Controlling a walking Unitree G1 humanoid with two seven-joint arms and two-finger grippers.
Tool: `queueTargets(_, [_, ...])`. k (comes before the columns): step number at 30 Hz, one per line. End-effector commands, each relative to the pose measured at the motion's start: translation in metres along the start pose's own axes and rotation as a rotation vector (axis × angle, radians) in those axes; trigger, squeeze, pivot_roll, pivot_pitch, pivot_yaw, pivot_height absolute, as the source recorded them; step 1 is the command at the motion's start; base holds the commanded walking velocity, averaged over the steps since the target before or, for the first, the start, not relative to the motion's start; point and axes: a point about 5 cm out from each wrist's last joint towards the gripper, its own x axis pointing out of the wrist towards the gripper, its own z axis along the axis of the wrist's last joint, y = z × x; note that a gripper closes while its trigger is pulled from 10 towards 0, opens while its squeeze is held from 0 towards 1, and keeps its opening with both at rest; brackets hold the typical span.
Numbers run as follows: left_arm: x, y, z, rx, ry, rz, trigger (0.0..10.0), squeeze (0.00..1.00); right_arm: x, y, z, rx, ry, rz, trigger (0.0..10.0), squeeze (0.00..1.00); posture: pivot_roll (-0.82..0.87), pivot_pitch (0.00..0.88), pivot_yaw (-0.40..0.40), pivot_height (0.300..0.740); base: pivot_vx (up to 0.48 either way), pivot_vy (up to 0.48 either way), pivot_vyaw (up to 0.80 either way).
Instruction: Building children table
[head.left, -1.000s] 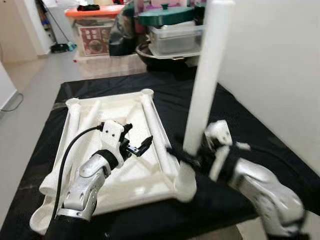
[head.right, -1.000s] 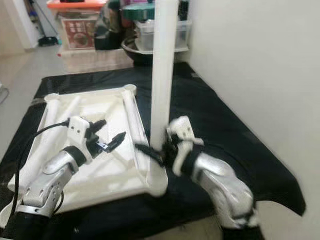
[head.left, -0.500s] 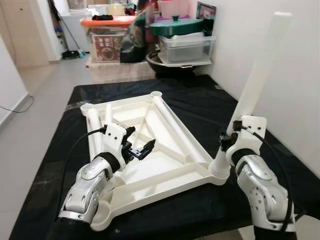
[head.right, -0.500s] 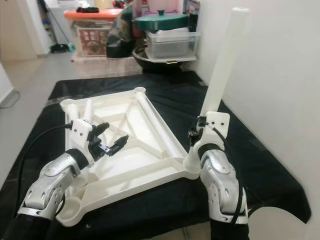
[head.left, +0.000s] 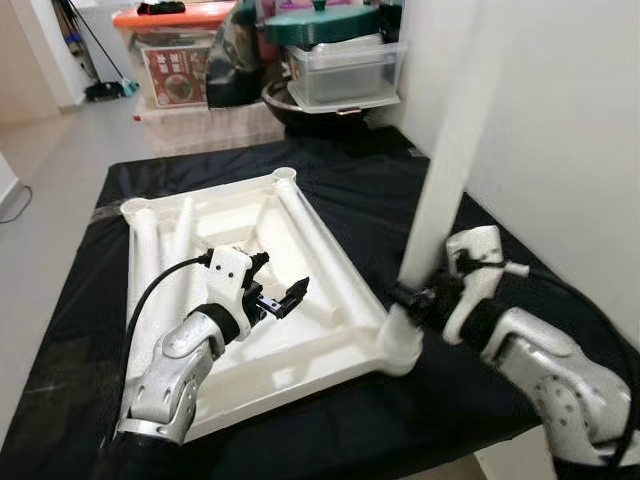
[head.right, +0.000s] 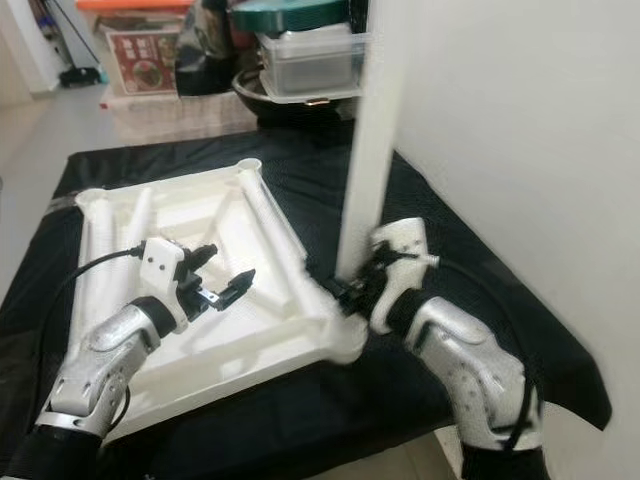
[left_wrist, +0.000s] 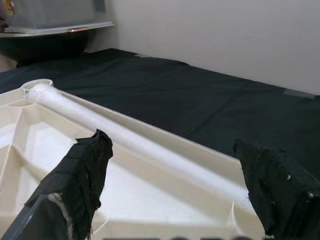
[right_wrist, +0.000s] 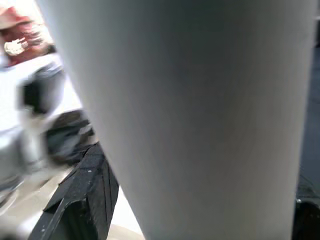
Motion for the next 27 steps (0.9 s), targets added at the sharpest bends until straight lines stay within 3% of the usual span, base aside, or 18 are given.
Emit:
queueTargets(1, [-0.002,0.003,-0.002,0.007,0.008,0.014,10.0,0.0,0.003,0.013,-0.006,0.002,0.023,0.105,7.2,0.0,-0.13,0.0,-0.011,0.74,0.0,0.0,0.0])
queueTargets(2, [-0.002,0.003,-0.002,0.007,0.007,0.015,10.0,0.0,0.003,0.018,-0.008,0.003,0.034,0.142,7.2,0.0,-0.13,0.0,-0.011,0.74,0.0,0.0,0.0])
queueTargets(3, [-0.002,0.003,-0.002,0.008,0.008,0.017,10.0,0.0,0.004,0.021,-0.011,0.002,0.042,0.172,4.2,0.0,-0.12,0.0,-0.012,0.74,0.0,0.0,0.0])
queueTargets(4, [-0.002,0.003,-0.002,0.008,0.008,0.017,10.0,0.0,0.004,0.021,-0.011,0.002,0.042,0.172,4.2,0.0,-0.12,0.0,-0.012,0.74,0.0,0.0,0.0])
queueTargets(5, [-0.003,0.003,-0.002,0.009,0.009,0.018,10.0,0.0,0.005,0.023,-0.013,0.004,0.047,0.186,2.8,0.0,-0.12,0.0,-0.011,0.74,0.0,0.0,0.0])
queueTargets(6, [-0.003,0.003,-0.002,0.009,0.01,0.018,10.0,0.0,0.006,0.023,-0.016,0.011,0.049,0.187,0.0,0.0,-0.12,0.0,-0.011,0.74,0.0,0.0,0.0])
queueTargets(10, [-0.003,0.002,-0.002,0.011,0.012,0.017,10.0,0.0,0.008,0.016,-0.02,0.026,0.056,0.127,0.0,0.0,-0.12,0.0,-0.007,0.74,0.0,0.0,0.0])
queueTargets(13, [-0.001,0.001,-0.002,0.011,0.01,0.012,10.0,0.0,0.012,-0.035,-0.03,0.086,0.073,-0.402,0.0,0.0,-0.13,0.0,-0.003,0.74,0.0,0.0,0.0])
queueTargets(15, [-0.001,0.001,-0.002,0.011,0.01,0.012,10.0,0.0,0.012,-0.035,-0.03,0.086,0.073,-0.402,0.0,0.0,-0.13,0.0,-0.003,0.74,0.0,0.0,0.0])
queueTargets(16, [-0.001,0.001,-0.002,0.011,0.009,0.011,10.0,0.0,0.005,-0.051,-0.034,0.118,0.076,-0.623,0.0,0.0,-0.13,0.0,-0.003,0.74,0.0,0.0,0.0])
queueTargets(18, [-0.001,0.0,-0.002,0.011,0.008,0.01,10.0,0.0,-0.005,-0.06,-0.042,0.134,0.109,-0.847,0.0,0.0,-0.13,0.0,-0.002,0.74,0.0,0.0,0.0])
queueTargets(22, [-0.002,0.0,-0.003,0.01,0.009,0.01,10.0,0.0,-0.001,-0.051,-0.045,0.057,0.147,-0.856,0.0,0.0,-0.13,0.0,0.0,0.74,0.0,0.0,0.0])
queueTargets(23, [-0.003,0.0,-0.003,0.011,0.01,0.009,10.0,0.0,0.008,-0.039,-0.045,0.039,0.144,-0.789,10.0,0.0,-0.13,0.0,-0.001,0.74,0.0,0.0,0.0])
queueTargets(27, [-0.003,0.0,-0.002,0.011,0.009,0.01,10.0,0.0,0.014,-0.032,-0.041,0.042,0.106,-0.732,10.0,0.0,-0.13,0.0,-0.001,0.74,0.0,0.0,0.0])
